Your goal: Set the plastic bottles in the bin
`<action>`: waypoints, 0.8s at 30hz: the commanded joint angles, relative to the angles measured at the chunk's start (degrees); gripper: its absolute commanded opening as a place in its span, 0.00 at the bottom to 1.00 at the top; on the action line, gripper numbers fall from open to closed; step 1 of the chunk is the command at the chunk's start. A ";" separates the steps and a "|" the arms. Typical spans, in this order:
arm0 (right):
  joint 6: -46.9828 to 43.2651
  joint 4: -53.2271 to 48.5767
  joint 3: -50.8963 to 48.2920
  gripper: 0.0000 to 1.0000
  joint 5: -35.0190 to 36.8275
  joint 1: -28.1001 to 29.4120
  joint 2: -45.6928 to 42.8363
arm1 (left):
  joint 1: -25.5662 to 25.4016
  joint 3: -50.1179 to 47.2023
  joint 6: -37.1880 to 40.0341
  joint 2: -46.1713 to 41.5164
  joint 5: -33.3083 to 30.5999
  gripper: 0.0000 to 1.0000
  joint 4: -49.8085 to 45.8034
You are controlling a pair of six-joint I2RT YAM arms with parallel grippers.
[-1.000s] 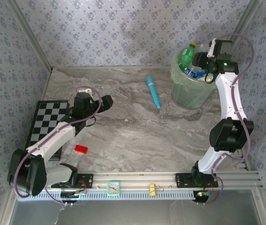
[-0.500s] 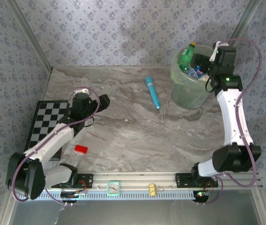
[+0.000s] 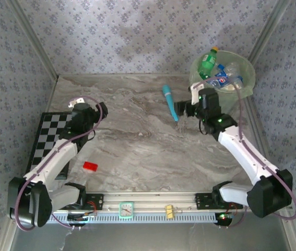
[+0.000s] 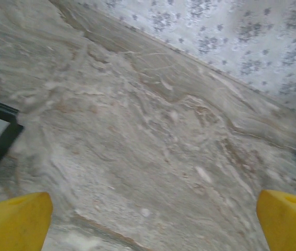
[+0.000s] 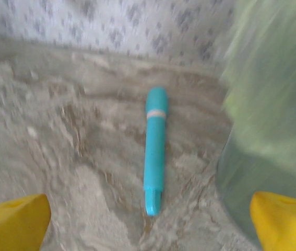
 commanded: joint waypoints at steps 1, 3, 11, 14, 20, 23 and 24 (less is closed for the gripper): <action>-6.63 10.83 -8.03 1.00 3.75 1.64 -1.35 | 0.57 -1.66 5.90 1.11 -4.91 1.00 2.52; -7.75 15.58 -12.95 1.00 5.53 1.42 -1.38 | 0.61 -2.89 8.44 1.90 -7.95 1.00 4.57; -7.73 30.06 -26.12 1.00 11.59 -6.56 1.71 | 2.01 -4.57 15.33 6.36 -19.52 1.00 7.61; -5.84 36.16 -30.34 1.00 10.72 -10.97 2.88 | 2.27 -5.73 17.60 8.58 -22.44 1.00 10.47; -6.03 41.80 -32.06 1.00 6.33 -15.99 6.51 | 2.71 -5.23 23.89 12.99 -24.64 1.00 15.90; -7.00 43.67 -30.55 1.00 7.21 -16.20 9.22 | 2.72 -5.96 25.68 16.21 -26.75 1.00 18.07; -7.49 44.56 -30.02 1.00 7.49 -16.29 10.38 | 2.72 -5.96 26.35 17.52 -26.90 1.00 18.05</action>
